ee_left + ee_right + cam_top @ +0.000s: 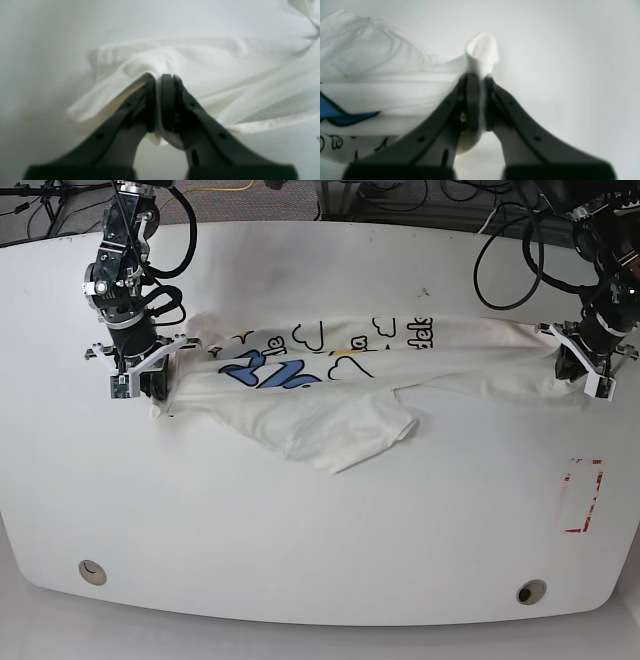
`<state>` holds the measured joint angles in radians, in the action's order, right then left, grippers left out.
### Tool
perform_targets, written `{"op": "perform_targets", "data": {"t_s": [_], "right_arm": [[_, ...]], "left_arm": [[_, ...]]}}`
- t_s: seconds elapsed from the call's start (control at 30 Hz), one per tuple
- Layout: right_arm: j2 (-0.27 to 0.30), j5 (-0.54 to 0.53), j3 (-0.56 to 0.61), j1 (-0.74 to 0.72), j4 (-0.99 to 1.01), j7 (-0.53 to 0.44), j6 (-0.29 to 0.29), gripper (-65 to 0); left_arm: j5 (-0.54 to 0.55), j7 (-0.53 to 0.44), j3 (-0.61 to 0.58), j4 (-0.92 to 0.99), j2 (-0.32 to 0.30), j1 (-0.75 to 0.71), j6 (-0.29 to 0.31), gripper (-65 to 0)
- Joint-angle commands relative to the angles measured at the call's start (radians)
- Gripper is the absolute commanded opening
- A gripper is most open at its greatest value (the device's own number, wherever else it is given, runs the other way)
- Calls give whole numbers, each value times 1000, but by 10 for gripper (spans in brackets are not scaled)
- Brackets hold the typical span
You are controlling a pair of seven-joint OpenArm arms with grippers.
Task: Fold the T-shirt properly
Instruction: 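Pull the held shirt with both grippers toward the robot's base, then lower the stretched shirt onto the table with both grippers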
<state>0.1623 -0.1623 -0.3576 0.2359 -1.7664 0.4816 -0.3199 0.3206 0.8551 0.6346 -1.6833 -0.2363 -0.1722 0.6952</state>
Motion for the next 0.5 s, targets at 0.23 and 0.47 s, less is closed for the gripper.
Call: {"op": "perform_targets", "data": {"t_s": [0.23, 0.47], "right_arm": [[-8, 13, -9, 64, -68, 2, 20, -650], [-30, 11, -11, 113, -68, -4, 16, -650]], "left_arm": [[26, 71, 54, -3, -41, -78, 3, -646], [46, 105, 104, -40, -33, -128, 3, -648]]}}
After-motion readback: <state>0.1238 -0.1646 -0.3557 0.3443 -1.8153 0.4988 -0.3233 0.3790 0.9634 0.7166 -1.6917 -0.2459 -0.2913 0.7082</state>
